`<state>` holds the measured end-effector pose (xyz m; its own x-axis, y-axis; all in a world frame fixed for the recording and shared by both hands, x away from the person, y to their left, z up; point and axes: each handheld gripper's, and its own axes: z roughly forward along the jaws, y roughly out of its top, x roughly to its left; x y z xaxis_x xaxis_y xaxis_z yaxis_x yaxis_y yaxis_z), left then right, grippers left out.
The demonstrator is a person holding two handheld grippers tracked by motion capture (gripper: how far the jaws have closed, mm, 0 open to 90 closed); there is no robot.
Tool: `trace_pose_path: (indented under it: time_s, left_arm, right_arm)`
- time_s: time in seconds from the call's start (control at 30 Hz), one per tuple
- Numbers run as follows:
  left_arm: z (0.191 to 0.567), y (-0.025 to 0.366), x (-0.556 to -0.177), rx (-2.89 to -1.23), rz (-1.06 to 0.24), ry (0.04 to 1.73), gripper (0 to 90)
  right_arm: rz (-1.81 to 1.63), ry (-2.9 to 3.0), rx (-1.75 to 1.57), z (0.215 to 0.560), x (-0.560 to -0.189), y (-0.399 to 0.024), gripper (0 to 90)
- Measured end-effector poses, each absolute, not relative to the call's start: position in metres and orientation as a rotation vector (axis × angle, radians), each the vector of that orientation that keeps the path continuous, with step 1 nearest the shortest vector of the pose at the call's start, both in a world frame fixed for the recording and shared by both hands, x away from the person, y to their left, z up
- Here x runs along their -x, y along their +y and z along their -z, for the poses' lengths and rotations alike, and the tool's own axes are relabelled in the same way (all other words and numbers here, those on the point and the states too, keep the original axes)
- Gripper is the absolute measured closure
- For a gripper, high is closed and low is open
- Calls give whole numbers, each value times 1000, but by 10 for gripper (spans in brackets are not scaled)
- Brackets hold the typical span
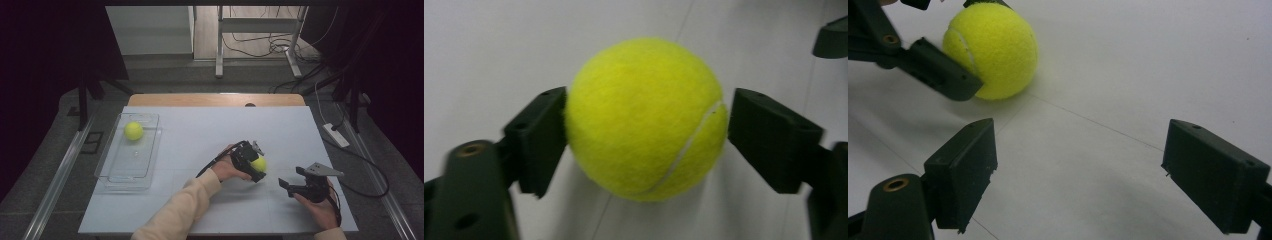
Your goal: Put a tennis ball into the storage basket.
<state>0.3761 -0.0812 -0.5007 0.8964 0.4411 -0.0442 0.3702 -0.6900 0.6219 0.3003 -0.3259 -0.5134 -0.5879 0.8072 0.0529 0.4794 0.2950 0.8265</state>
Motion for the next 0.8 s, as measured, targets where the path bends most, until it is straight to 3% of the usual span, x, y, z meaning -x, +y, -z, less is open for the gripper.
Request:
trace_pose_path:
  time_s: [0.13, 0.8]
  left_arm:
    - [500, -81, -376, -2402, -148, 580, 266]
    - [488, -69, -373, -2362, -176, 559, 271]
  right_arm:
    - [-1201, 2194, -1156, 513, -300, -326, 144]
    - [-1198, 2194, -1158, 514, -300, -327, 144]
